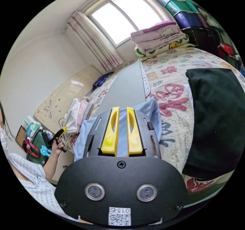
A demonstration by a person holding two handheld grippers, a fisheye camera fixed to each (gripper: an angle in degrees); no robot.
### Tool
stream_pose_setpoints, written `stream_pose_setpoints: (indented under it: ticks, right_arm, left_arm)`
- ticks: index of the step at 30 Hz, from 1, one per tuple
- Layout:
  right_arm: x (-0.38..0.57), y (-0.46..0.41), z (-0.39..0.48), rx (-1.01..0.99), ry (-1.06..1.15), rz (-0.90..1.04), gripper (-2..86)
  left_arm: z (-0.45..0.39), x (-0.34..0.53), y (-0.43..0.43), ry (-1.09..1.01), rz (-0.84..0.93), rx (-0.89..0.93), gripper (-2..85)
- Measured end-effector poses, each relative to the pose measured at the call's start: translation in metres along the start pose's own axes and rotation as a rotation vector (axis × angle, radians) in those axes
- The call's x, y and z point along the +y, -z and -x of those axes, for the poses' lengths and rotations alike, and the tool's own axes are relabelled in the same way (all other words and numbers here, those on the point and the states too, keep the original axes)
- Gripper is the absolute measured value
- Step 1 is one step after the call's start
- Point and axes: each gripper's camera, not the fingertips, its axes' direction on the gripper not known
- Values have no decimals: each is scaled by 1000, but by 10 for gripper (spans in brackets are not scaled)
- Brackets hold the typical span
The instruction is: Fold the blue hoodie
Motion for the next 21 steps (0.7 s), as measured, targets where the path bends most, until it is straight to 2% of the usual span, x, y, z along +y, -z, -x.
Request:
stream_pose_setpoints:
  ticks: [3, 7, 10, 12, 15, 17, 19, 21]
  right_arm:
    - [18, 26, -1, 36, 63, 55, 56]
    - [13, 40, 7, 115, 157, 235, 46]
    - [-1, 41, 17, 25, 213, 384, 34]
    - [-10, 51, 29, -21, 251, 407, 30]
    - [-23, 63, 59, 60, 335, 457, 36]
    - [-33, 54, 55, 258, 272, 625, 44]
    - [-38, 58, 39, 344, 190, 702, 47]
    - [-40, 79, 27, 341, 116, 670, 48]
  left_arm:
    - [0, 12, -2, -40, 125, -11, 59]
    - [-24, 12, -19, -153, 258, 62, 61]
    - [-37, 10, -36, -134, 292, 171, 60]
    - [-44, 7, -43, -117, 308, 207, 59]
    - [-53, -1, -44, -102, 296, 234, 57]
    - [-57, -8, -45, -86, 307, 256, 59]
    - [-61, -15, -43, -97, 313, 239, 69]
    - [-66, -21, -38, -126, 314, 198, 80]
